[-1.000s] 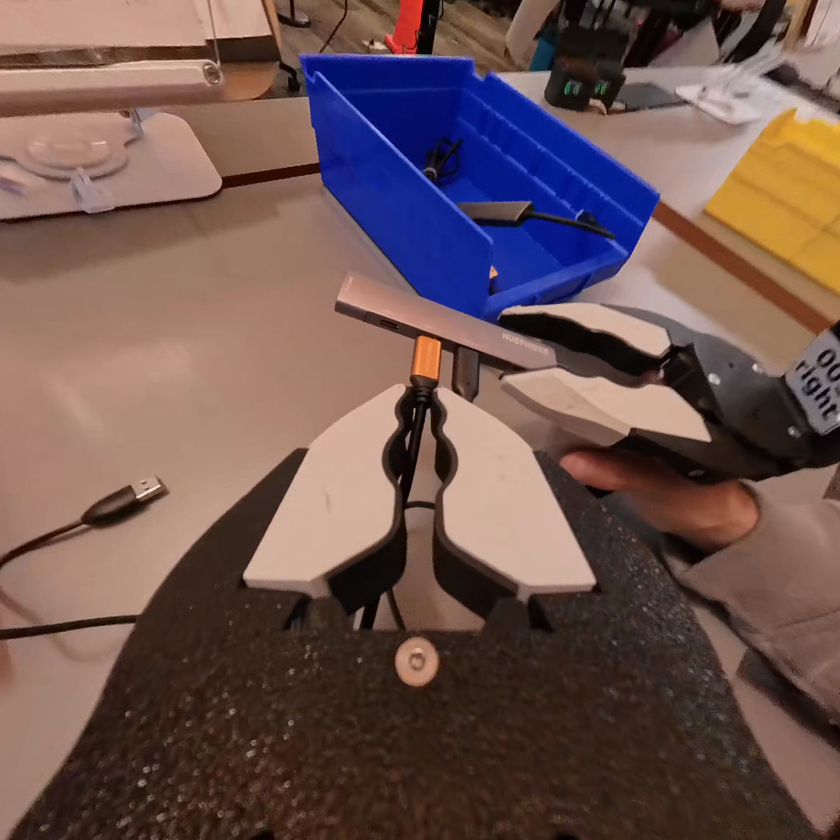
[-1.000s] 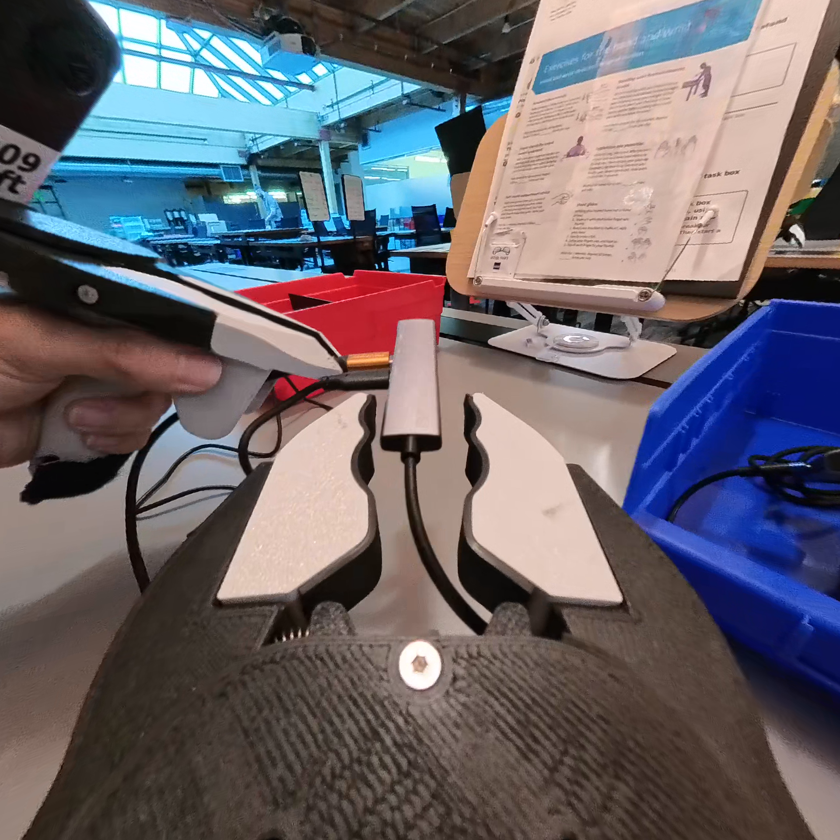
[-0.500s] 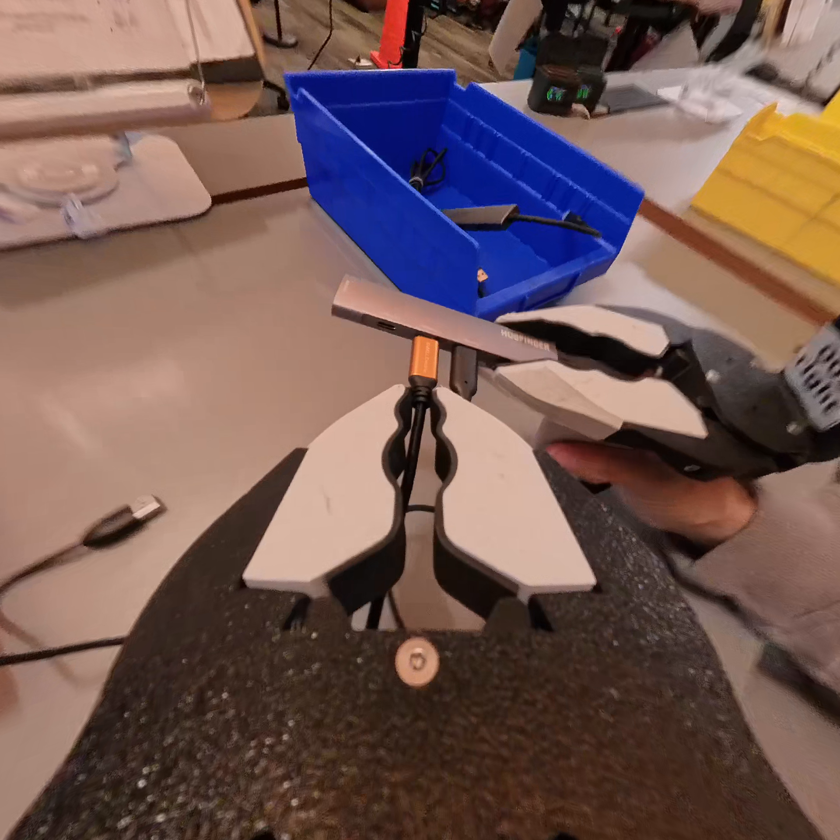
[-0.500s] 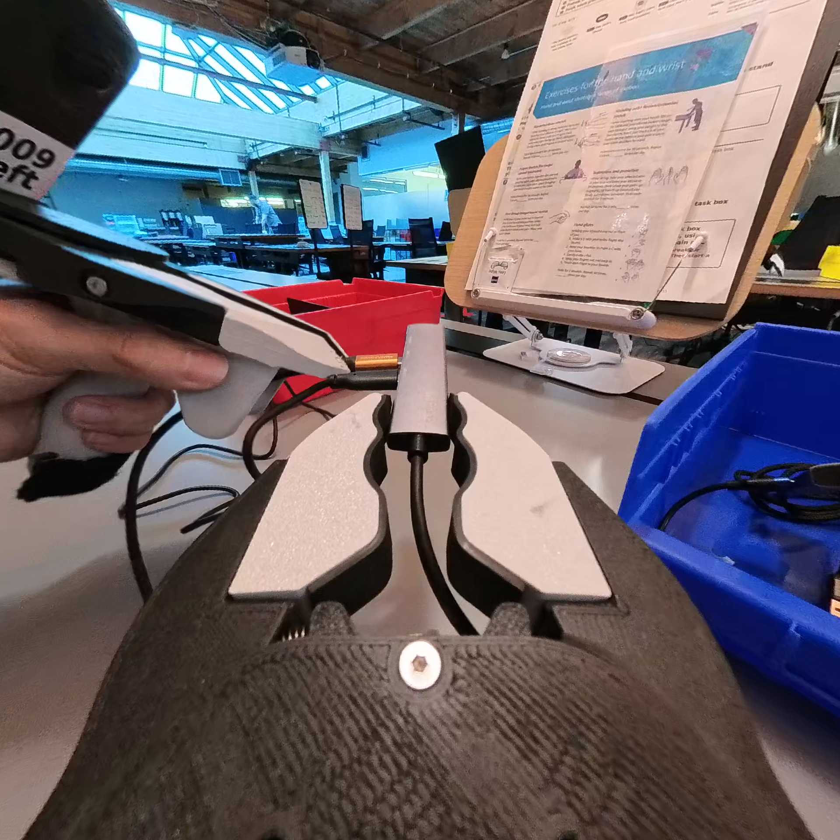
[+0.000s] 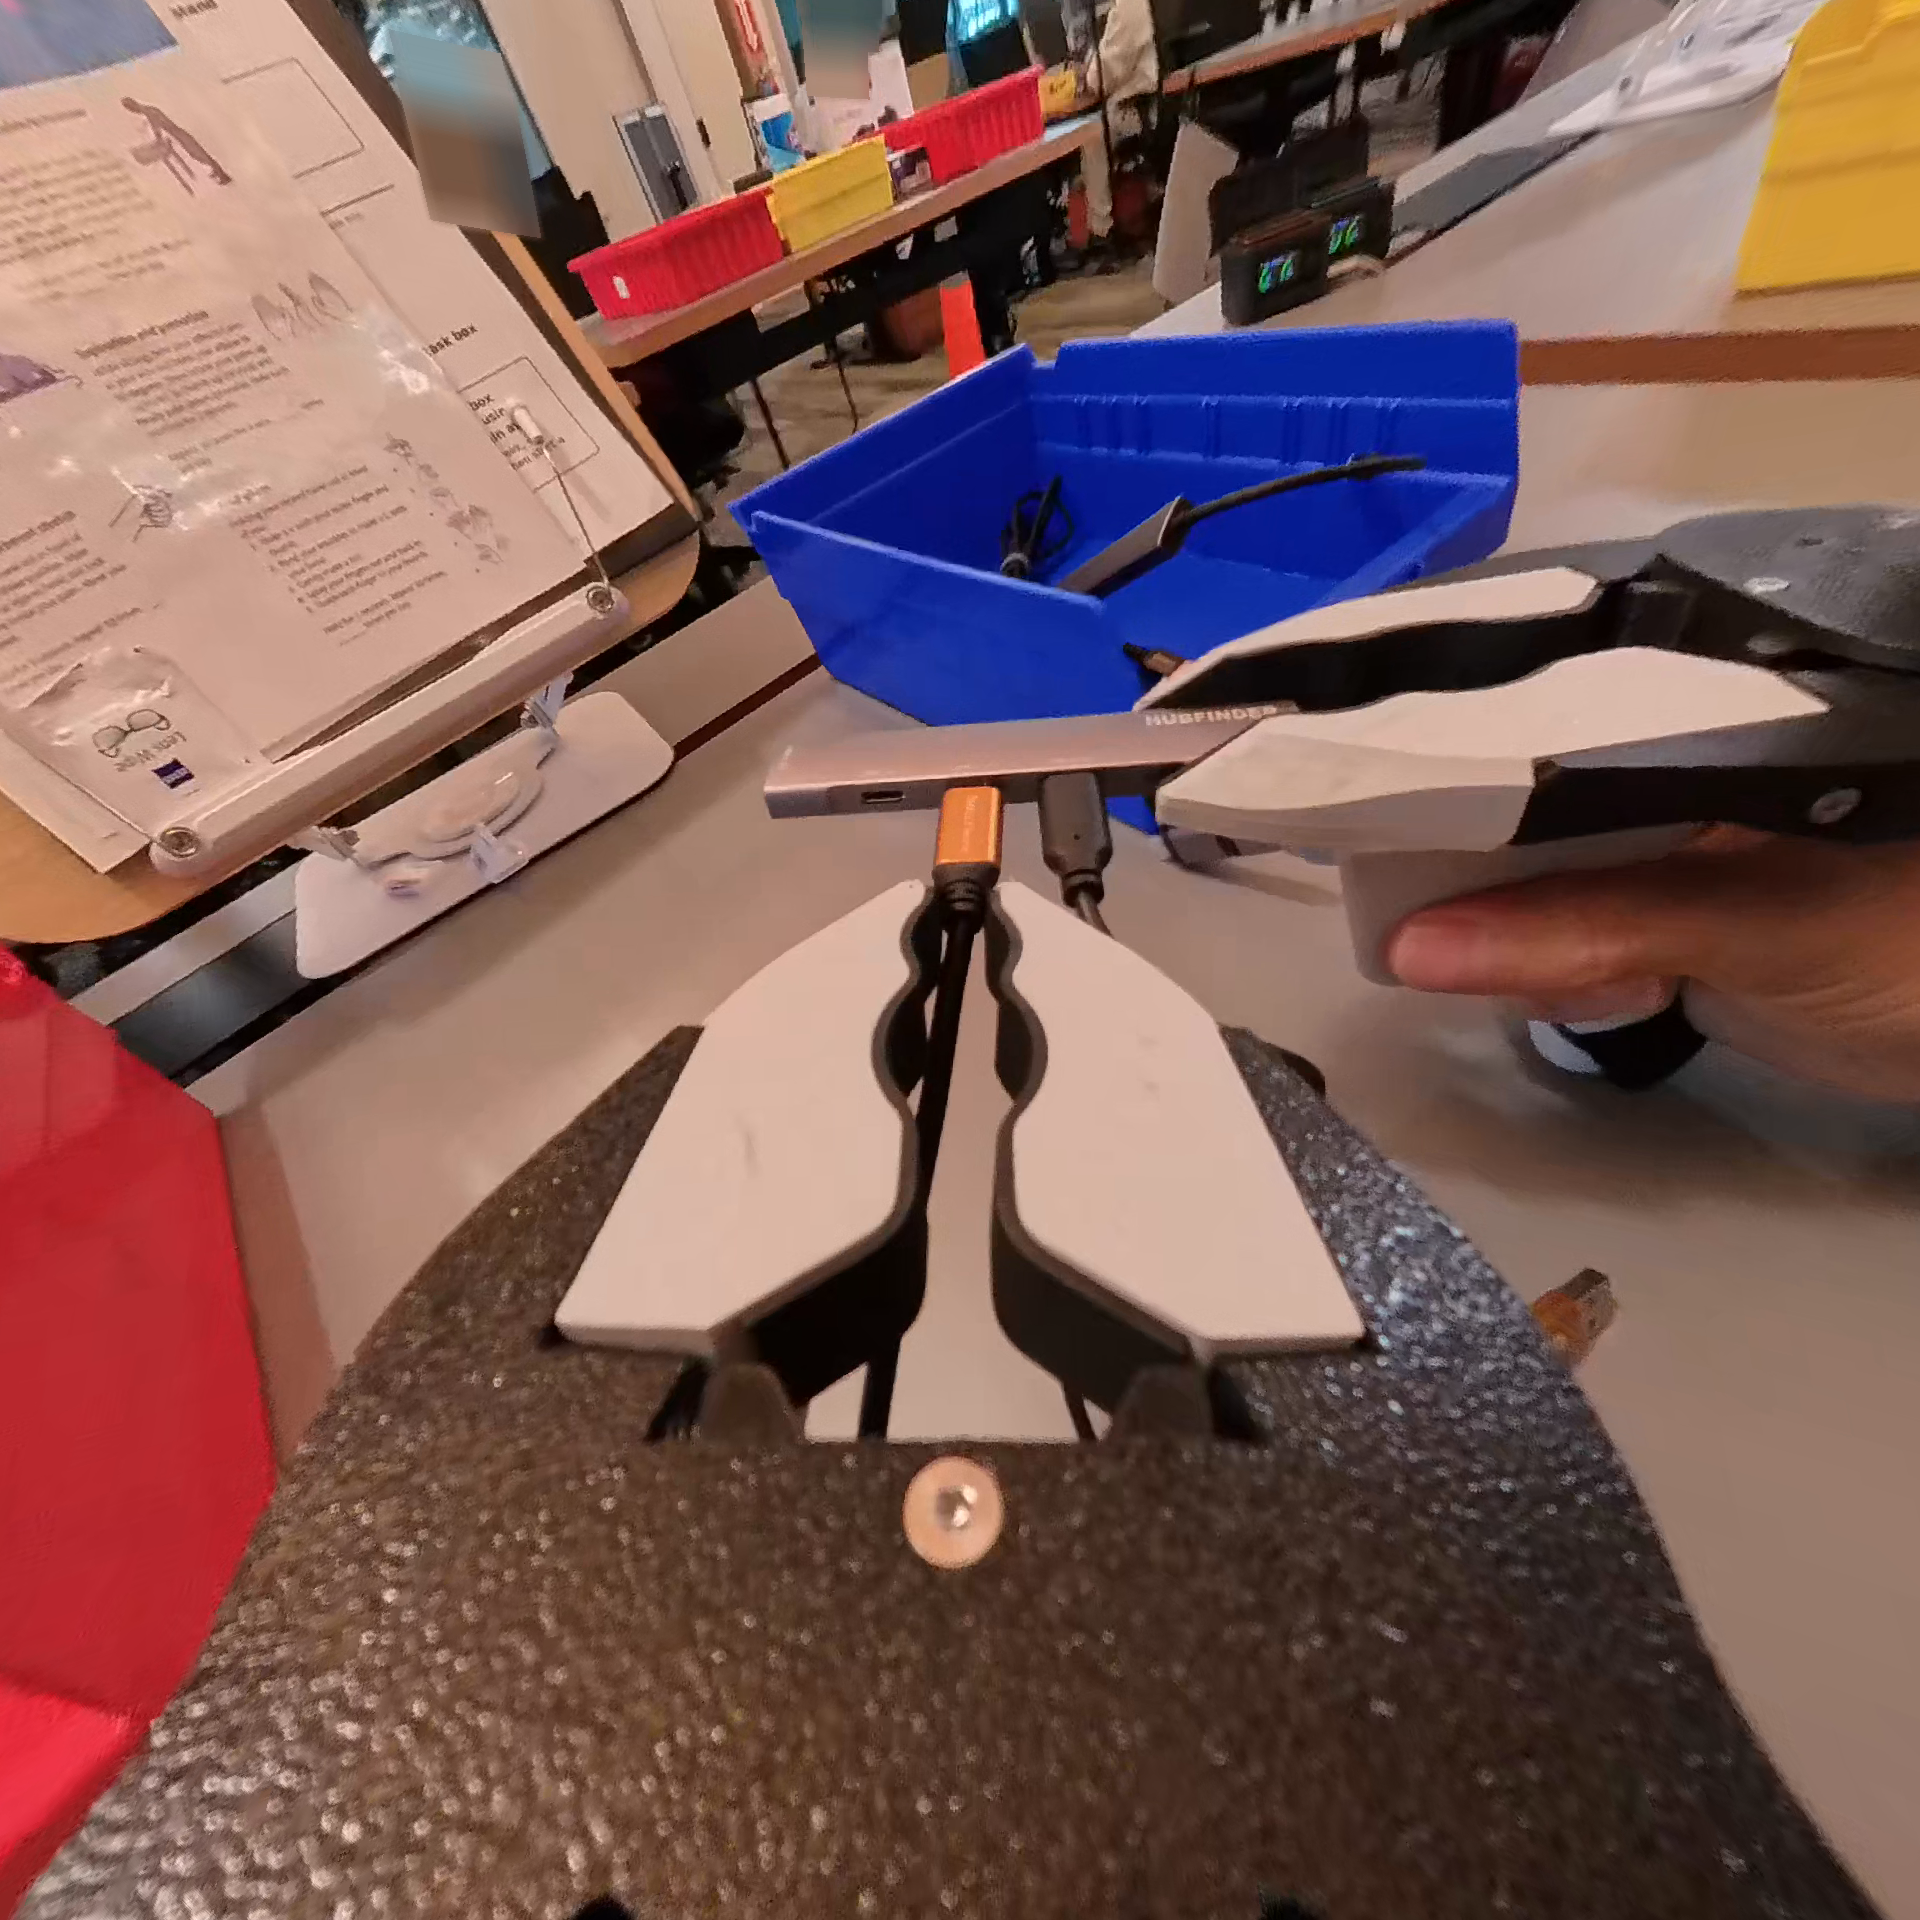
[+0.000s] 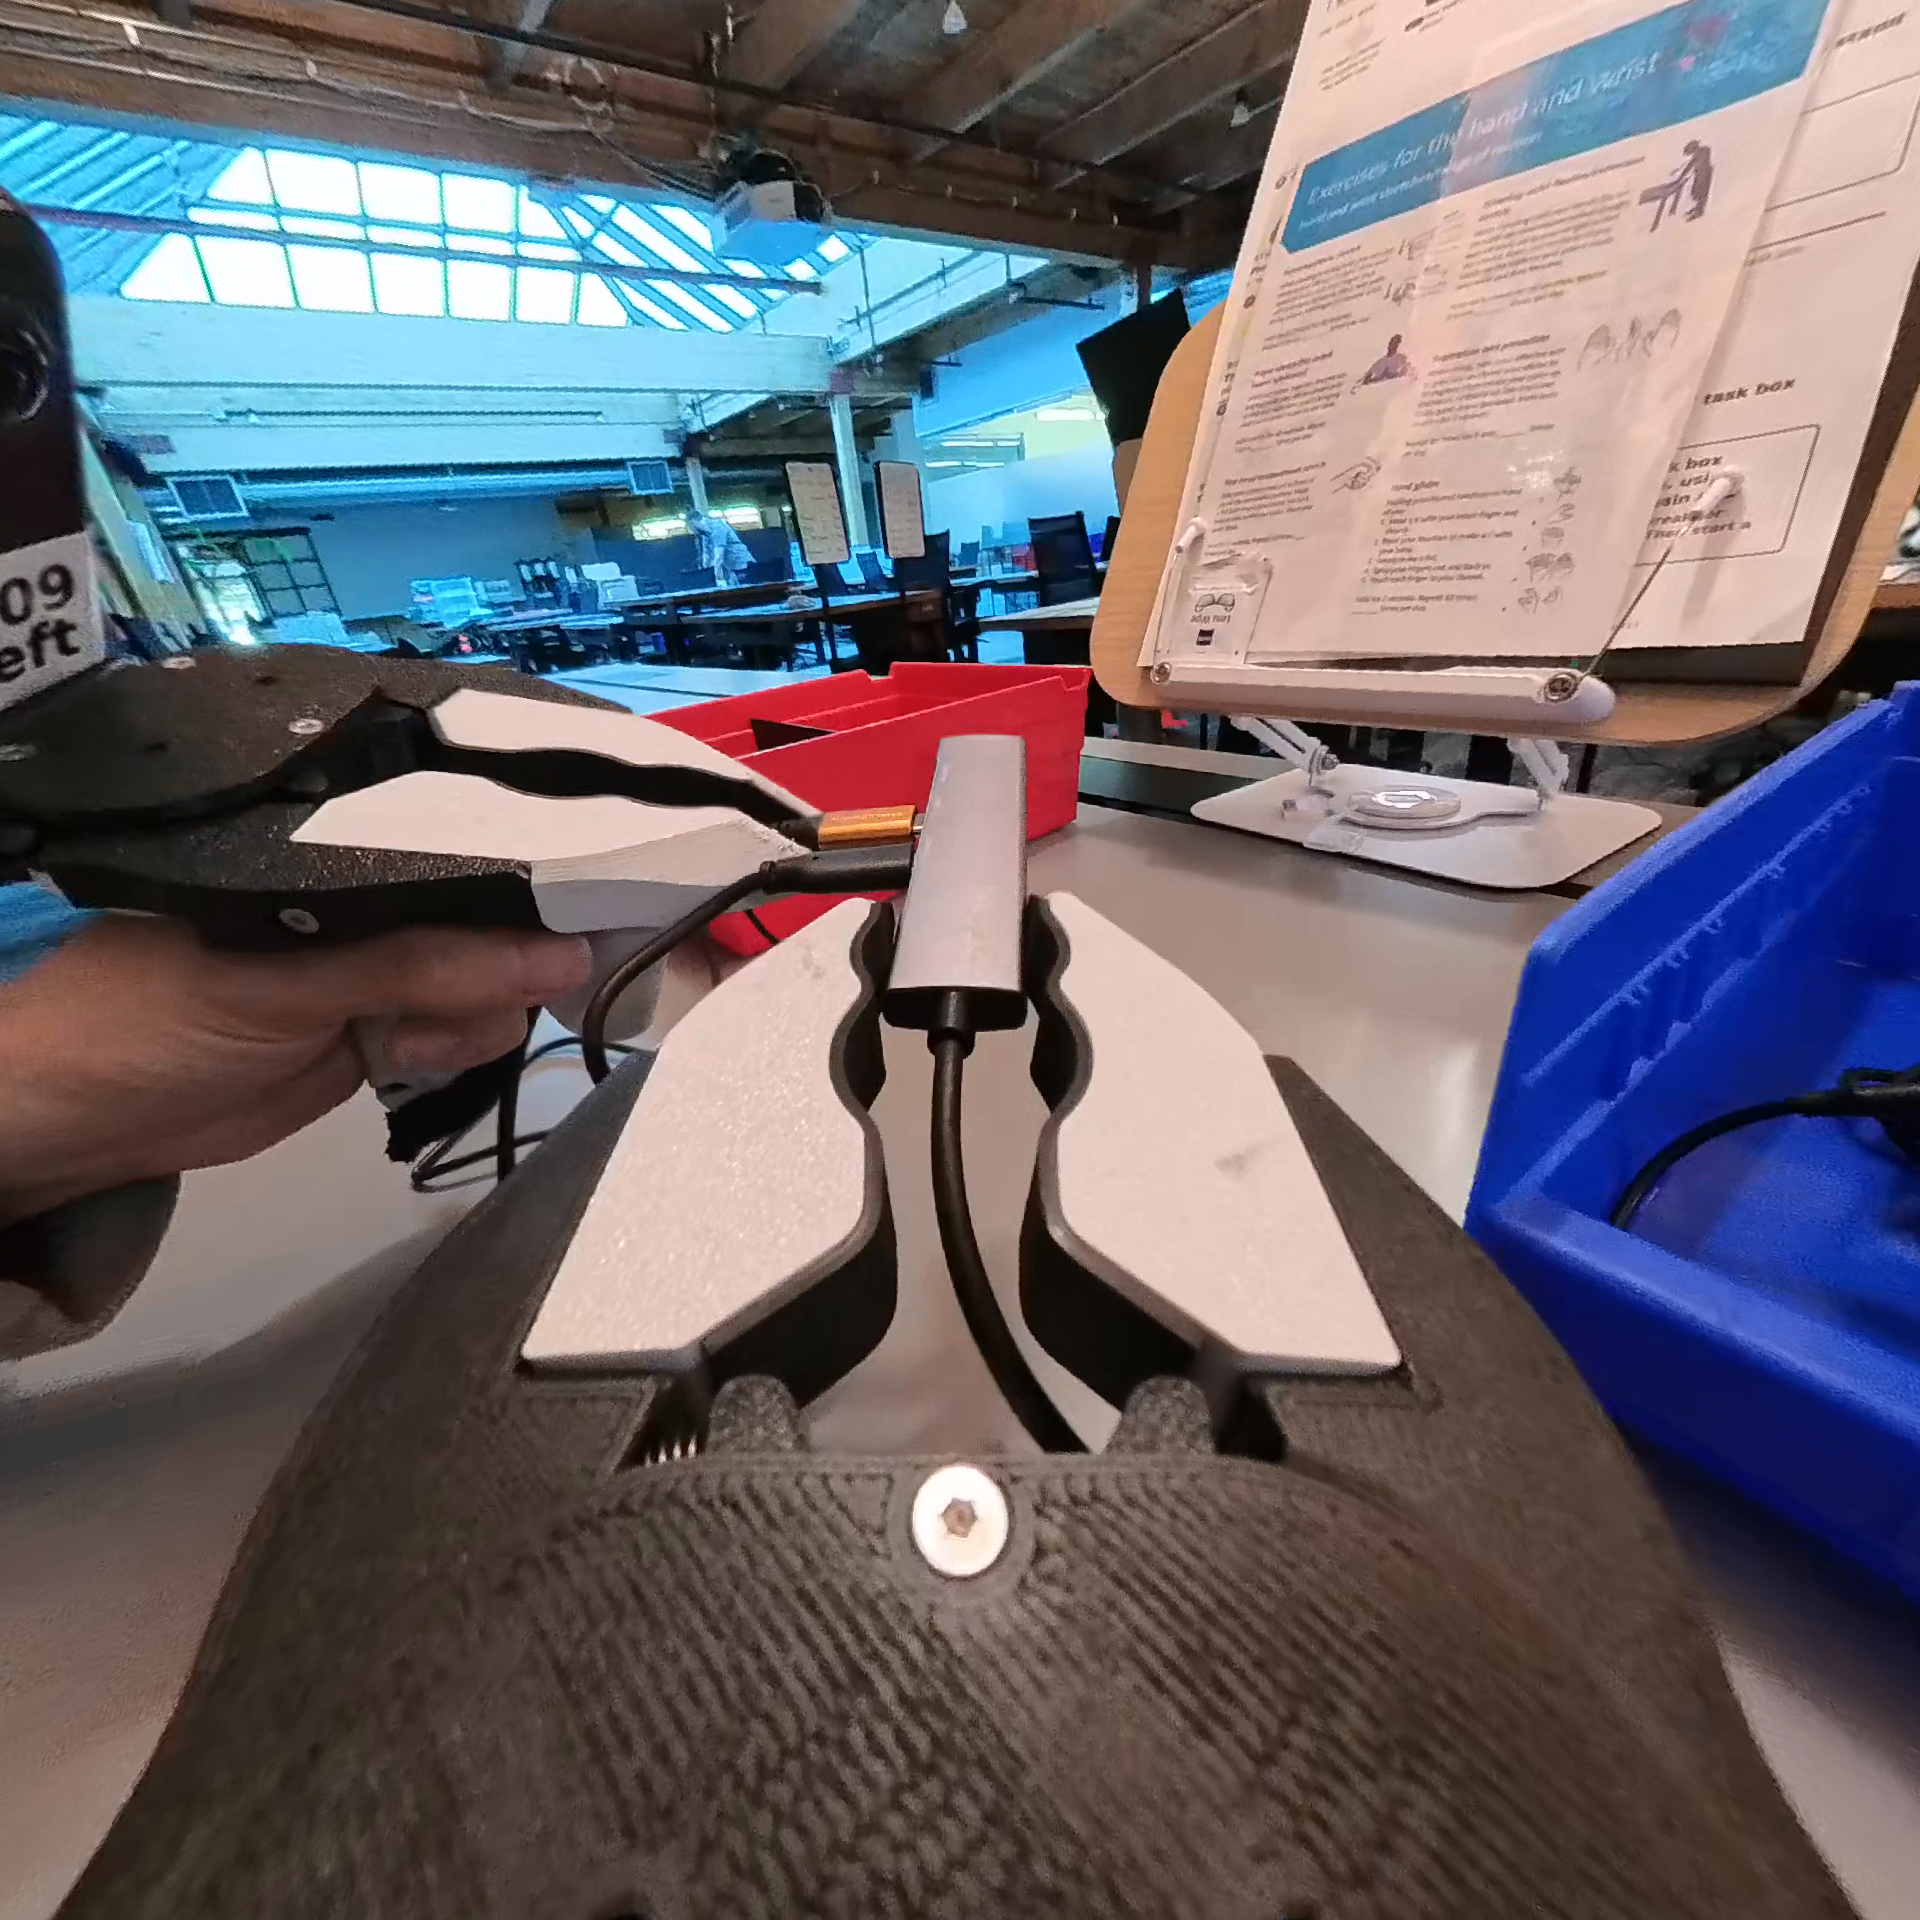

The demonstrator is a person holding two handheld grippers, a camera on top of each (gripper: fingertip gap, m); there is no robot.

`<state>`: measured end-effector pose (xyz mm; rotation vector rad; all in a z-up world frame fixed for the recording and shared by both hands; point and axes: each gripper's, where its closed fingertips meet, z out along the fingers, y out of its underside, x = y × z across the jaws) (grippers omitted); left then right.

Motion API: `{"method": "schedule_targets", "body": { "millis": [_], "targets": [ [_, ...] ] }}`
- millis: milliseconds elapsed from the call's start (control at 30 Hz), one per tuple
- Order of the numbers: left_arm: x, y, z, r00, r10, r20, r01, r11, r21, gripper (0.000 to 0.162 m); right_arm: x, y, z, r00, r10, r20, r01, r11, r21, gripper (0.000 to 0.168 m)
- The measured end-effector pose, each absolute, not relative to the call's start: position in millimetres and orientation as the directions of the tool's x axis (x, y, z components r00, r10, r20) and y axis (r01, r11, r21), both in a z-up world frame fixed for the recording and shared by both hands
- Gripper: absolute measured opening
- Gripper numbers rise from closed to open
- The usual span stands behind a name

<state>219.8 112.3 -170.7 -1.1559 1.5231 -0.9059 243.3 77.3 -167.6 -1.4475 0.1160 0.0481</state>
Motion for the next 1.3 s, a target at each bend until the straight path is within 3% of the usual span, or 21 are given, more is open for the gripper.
{"method": "schedule_targets", "body": {
  "millis": [400, 633, 667, 733, 800, 1000, 1100, 1300],
  "targets": [
    [219, 115, -169, -0.11, -0.929, -0.354, -0.353, 0.37, -0.859, 0.006, 239, 80, -174, 0.998, -0.051, -0.026, -0.023, 0.06, -0.998, 0.026],
    [216, 113, -175, -0.132, -0.936, -0.327, -0.274, 0.352, -0.895, 0.008, 238, 78, -169, 0.996, -0.083, 0.042, 0.05, 0.092, -0.995, 0.026],
    [214, 111, -175, -0.151, -0.942, -0.299, -0.259, 0.329, -0.908, 0.01, 236, 78, -168, 0.995, -0.085, 0.06, 0.068, 0.1, -0.993, 0.026],
    [203, 110, -163, -0.182, -0.967, -0.181, -0.203, 0.217, -0.955, 0.03, 240, 77, -167, 0.992, -0.102, 0.072, 0.082, 0.1, -0.992, 0.025],
    [187, 128, -148, -0.163, -0.984, -0.076, -0.148, 0.101, -0.984, 0.036, 244, 71, -160, 0.992, -0.099, 0.084, 0.095, 0.111, -0.989, 0.025],
    [134, 230, -185, 0.098, -0.987, -0.131, -0.249, 0.103, -0.963, 0.046, 247, 44, -96, 0.994, -0.08, 0.073, 0.089, 0.228, -0.97, 0.025],
    [124, 233, -210, 0.103, -0.991, -0.087, -0.252, 0.059, -0.966, 0.047, 249, 27, -50, 0.985, -0.13, 0.11, 0.142, 0.268, -0.953, 0.025],
    [121, 224, -199, 0.138, -0.967, -0.213, -0.161, 0.19, -0.968, 0.042, 278, 7, 56, 0.964, -0.215, 0.157, 0.221, 0.317, -0.922, 0.025]
  ]
}}
